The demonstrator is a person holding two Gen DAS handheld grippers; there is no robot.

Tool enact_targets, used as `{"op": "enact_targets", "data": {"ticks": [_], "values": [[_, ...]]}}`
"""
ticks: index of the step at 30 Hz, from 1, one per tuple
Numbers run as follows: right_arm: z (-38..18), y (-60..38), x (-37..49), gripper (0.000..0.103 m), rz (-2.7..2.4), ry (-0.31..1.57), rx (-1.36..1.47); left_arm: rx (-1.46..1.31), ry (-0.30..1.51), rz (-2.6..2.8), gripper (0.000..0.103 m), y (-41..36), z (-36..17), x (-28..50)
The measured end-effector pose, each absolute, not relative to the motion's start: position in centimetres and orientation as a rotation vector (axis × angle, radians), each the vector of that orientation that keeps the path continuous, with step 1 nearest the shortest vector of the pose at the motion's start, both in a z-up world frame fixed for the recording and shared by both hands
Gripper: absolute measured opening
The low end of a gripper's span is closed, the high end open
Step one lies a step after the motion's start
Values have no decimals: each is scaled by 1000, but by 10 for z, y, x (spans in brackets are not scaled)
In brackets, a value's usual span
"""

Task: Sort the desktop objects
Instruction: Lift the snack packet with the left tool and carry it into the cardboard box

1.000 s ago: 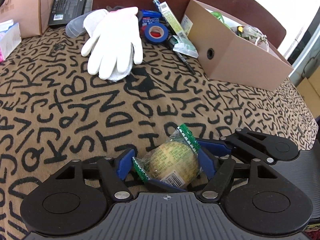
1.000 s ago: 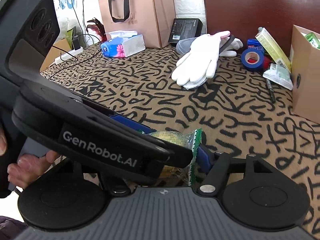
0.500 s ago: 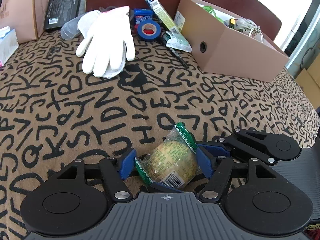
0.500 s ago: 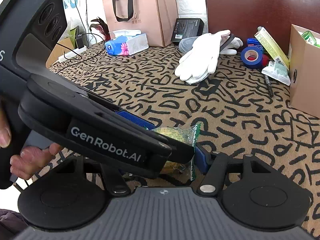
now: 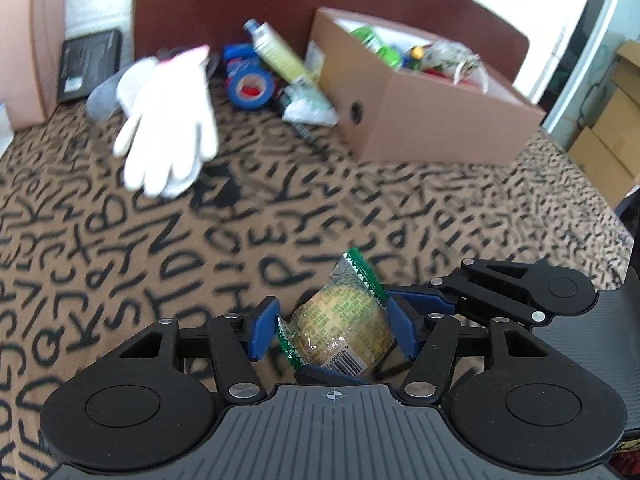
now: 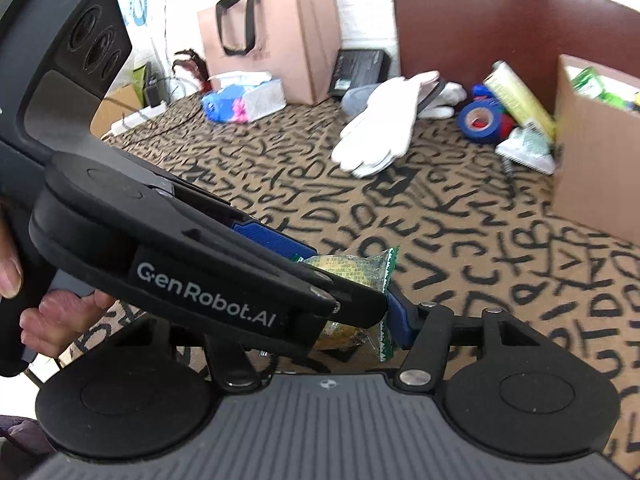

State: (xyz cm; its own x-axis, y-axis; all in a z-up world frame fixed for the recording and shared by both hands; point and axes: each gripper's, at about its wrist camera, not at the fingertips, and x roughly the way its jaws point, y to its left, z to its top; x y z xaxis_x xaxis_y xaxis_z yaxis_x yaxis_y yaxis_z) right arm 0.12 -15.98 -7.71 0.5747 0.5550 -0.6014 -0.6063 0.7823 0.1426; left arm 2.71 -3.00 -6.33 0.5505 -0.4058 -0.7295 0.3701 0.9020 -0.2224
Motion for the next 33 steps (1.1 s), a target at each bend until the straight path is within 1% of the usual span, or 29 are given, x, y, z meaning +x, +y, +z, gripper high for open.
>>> {"op": "enact_targets", "data": {"ticks": [4, 8, 17, 26, 33], "values": [[-60, -177, 3, 65, 631, 623, -76, -46, 821, -495, 62, -49, -43, 37], [-39, -200, 12, 62, 569, 556, -61, -66, 777, -536, 62, -70, -22, 52], [-8, -242, 40, 62, 449, 435, -71, -59, 706, -615, 62, -119, 15, 94], [8, -283, 76, 62, 343, 359, -58, -33, 664, -671, 62, -170, 34, 140], [9, -316, 111, 62, 267, 332, -39, -42, 668, -705, 62, -206, 31, 184]]}}
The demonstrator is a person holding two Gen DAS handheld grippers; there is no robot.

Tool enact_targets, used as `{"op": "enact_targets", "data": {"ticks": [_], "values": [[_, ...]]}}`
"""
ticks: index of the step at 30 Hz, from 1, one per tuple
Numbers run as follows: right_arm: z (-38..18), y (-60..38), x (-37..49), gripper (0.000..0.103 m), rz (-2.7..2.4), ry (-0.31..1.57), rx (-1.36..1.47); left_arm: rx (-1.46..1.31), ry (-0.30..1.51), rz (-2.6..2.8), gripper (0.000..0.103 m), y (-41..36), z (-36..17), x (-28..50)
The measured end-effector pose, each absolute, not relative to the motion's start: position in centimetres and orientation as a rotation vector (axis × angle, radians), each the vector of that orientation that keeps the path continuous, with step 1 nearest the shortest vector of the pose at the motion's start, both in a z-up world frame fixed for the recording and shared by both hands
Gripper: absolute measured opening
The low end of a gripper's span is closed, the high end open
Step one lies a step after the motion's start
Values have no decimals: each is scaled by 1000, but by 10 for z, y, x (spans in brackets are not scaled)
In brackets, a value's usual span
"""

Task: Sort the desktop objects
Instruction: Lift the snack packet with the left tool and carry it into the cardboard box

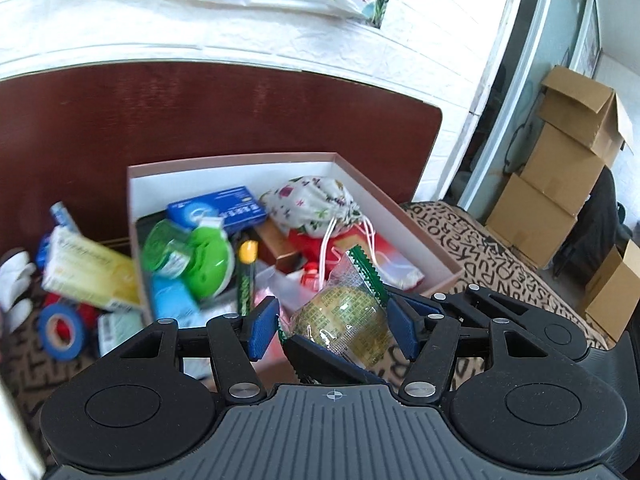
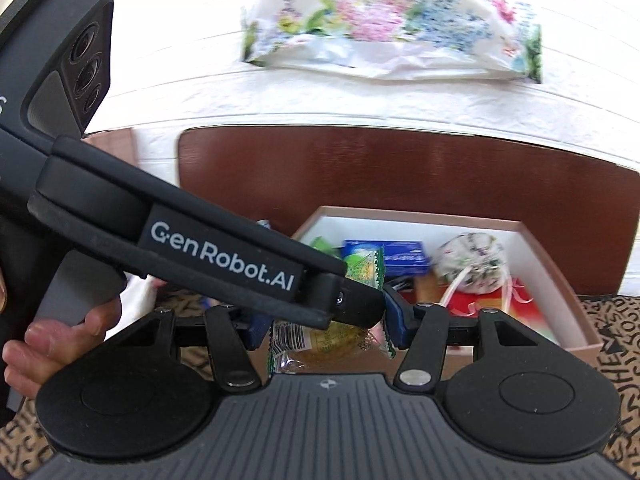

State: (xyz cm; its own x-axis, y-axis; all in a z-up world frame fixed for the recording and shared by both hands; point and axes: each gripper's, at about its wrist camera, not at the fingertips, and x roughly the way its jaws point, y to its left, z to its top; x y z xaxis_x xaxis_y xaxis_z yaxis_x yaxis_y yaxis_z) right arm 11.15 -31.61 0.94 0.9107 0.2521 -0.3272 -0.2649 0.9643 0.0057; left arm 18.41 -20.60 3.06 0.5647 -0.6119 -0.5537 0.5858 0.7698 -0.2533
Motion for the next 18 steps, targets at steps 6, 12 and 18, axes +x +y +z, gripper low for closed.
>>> {"op": "enact_targets", "data": {"ticks": [6, 12, 18], "values": [[4, -341, 143, 62, 213, 337, -21, -57, 685, -731, 63, -231, 21, 220], [-6, -356, 162, 62, 190, 360, 10, -83, 724, -743, 63, -243, 2, 248], [-24, -360, 180, 62, 186, 404, 26, -55, 754, -720, 64, -249, -16, 265]]}}
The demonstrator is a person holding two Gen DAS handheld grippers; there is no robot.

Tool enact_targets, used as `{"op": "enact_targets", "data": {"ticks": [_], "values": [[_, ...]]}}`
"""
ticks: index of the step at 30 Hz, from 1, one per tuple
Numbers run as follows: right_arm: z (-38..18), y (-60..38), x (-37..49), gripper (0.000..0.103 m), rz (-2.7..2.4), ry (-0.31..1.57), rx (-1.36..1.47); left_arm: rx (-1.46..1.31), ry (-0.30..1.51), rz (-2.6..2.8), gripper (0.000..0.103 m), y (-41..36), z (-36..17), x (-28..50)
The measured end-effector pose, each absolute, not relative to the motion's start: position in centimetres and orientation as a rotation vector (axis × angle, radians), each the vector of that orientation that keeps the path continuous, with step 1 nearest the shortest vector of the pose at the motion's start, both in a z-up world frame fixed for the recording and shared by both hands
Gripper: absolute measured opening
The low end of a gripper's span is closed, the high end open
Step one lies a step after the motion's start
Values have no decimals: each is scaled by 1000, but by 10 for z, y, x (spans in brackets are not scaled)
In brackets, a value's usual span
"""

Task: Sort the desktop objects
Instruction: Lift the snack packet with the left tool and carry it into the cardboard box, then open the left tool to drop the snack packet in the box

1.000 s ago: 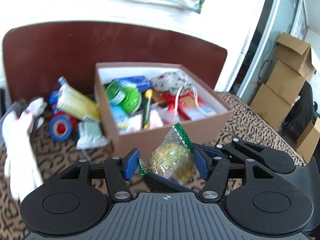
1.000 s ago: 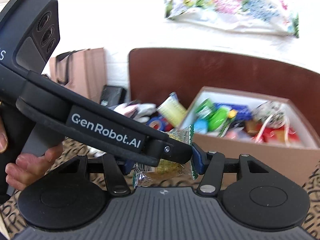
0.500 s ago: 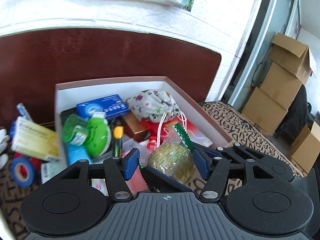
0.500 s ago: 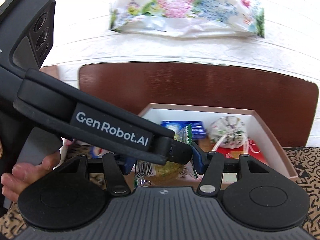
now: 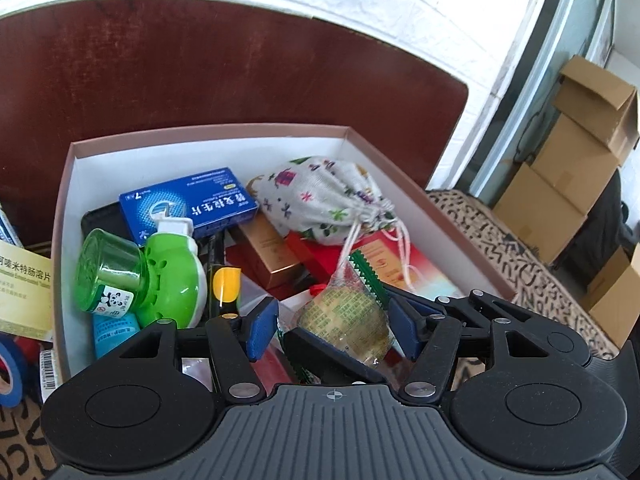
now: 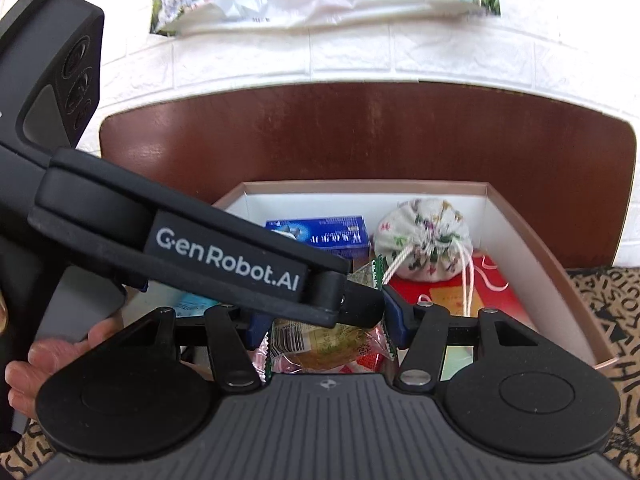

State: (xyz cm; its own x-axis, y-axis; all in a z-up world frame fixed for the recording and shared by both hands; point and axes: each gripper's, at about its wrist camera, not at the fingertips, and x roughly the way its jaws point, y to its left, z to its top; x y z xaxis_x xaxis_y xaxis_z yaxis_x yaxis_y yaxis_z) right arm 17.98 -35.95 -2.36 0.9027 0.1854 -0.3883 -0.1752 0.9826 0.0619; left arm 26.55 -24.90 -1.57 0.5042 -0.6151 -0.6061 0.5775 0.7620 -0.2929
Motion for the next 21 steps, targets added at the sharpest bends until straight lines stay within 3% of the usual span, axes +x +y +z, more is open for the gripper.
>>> {"op": "enact_targets", "data": {"ticks": [12, 14, 19, 21], "values": [[-38, -360, 186, 63, 183, 438, 34, -84, 733, -733, 67, -244, -32, 272], [-38, -360, 184, 64, 182, 437, 33, -87, 730, -733, 78, -244, -31, 271], [-36, -358, 185, 71, 166, 441, 31, -99, 711, -728, 85, -243, -28, 266], [-35, -358, 181, 78, 158, 436, 29, -119, 703, -726, 89, -240, -26, 262]]}}
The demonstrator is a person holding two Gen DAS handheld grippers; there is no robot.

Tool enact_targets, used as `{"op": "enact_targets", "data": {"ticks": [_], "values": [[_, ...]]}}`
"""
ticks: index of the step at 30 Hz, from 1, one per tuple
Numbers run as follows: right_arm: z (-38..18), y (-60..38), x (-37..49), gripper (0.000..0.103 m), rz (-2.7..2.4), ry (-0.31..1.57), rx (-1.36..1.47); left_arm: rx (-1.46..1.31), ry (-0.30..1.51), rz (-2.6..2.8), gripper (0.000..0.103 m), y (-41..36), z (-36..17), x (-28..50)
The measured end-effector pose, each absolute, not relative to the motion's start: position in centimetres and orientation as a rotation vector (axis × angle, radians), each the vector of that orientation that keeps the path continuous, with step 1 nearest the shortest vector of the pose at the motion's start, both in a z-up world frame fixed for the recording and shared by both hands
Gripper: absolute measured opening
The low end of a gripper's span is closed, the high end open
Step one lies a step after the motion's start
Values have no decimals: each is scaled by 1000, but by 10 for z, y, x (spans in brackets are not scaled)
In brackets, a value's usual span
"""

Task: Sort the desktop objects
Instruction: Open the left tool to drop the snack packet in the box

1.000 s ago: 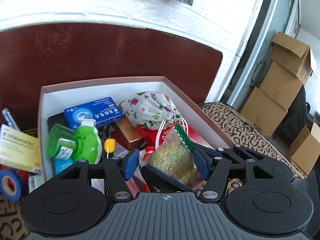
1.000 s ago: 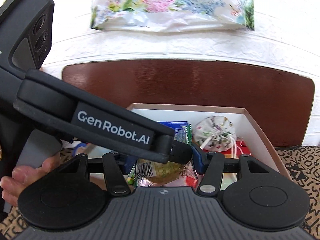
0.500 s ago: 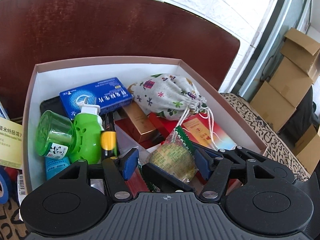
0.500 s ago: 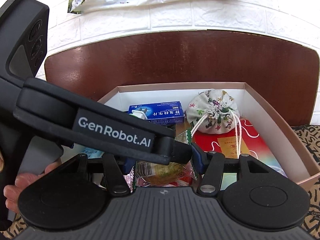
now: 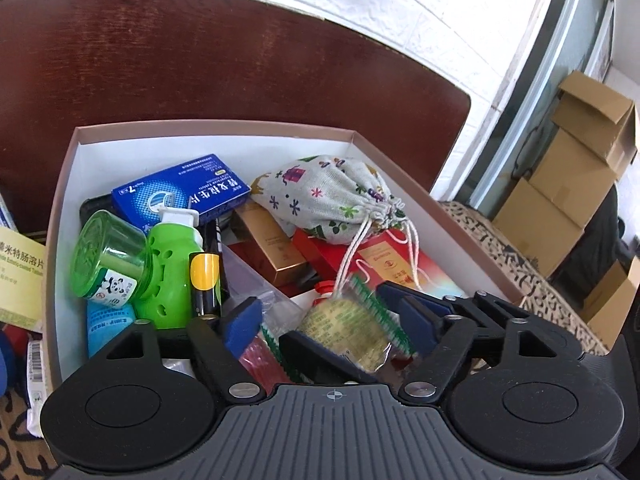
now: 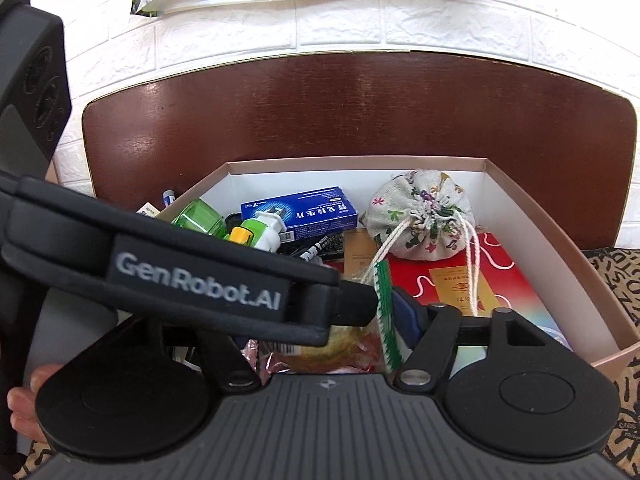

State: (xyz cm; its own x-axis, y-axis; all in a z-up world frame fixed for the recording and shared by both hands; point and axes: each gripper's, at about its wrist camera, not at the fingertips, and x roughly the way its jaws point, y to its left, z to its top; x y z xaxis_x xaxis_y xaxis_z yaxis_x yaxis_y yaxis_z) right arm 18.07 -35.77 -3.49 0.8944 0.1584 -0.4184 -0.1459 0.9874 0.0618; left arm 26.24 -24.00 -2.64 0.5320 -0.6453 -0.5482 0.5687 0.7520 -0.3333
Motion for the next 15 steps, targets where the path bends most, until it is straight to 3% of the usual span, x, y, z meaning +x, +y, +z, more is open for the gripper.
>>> {"op": "enact_targets", "data": {"ticks": [5, 9, 15], "values": [[-32, -359, 176, 90, 149, 424, 26, -136, 665, -688, 103, -234, -20, 252], [-29, -361, 171, 101, 124, 416, 38, -157, 646, -675, 103, -227, -17, 243], [-18, -357, 158, 103, 130, 376, 28, -216, 652, -660, 103, -215, -11, 223]]}}
